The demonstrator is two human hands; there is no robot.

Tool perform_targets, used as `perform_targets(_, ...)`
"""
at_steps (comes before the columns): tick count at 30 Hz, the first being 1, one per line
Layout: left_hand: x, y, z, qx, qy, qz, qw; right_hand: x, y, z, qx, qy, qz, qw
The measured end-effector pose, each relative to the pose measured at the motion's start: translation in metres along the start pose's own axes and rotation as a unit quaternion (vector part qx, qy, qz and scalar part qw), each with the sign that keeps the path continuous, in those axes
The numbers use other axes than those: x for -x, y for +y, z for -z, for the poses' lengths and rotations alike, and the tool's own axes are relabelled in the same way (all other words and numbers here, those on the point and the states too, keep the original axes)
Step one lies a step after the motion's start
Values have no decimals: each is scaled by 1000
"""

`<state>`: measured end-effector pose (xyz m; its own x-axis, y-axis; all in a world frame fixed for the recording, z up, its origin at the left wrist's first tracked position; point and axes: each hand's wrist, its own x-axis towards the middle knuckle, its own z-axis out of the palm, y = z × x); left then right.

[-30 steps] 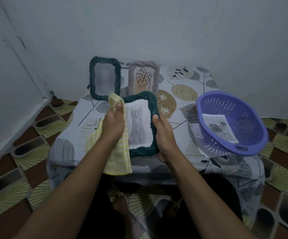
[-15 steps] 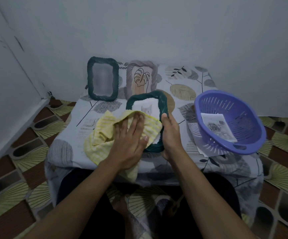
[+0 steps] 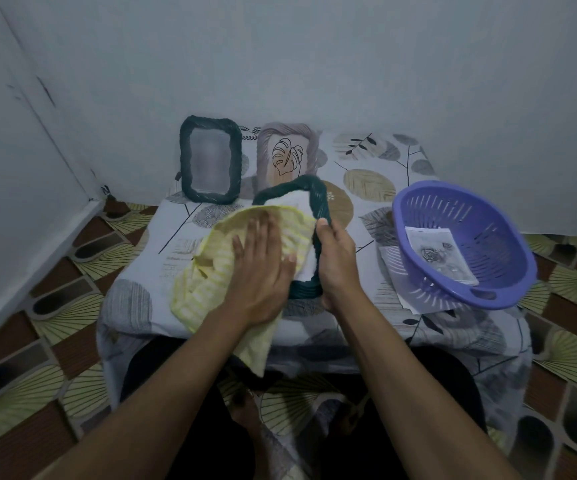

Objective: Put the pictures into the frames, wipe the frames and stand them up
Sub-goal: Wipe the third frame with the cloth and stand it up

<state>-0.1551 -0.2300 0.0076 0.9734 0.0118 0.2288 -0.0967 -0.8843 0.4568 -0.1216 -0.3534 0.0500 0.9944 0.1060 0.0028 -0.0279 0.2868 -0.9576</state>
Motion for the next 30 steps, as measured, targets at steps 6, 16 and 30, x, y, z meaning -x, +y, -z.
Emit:
perform_targets(6, 14, -28, -14, 26, -27, -86, 996, -7, -3, 13, -10, 6, 8, 1000)
perform_targets(16, -36, -41, 39, 180, 79, 21, 980, 6, -3, 20, -9, -110, -87, 990)
perform_targets(30, -35, -17, 34, 265, 263, 316, 872, -14, -17, 30, -118, -64, -138, 981)
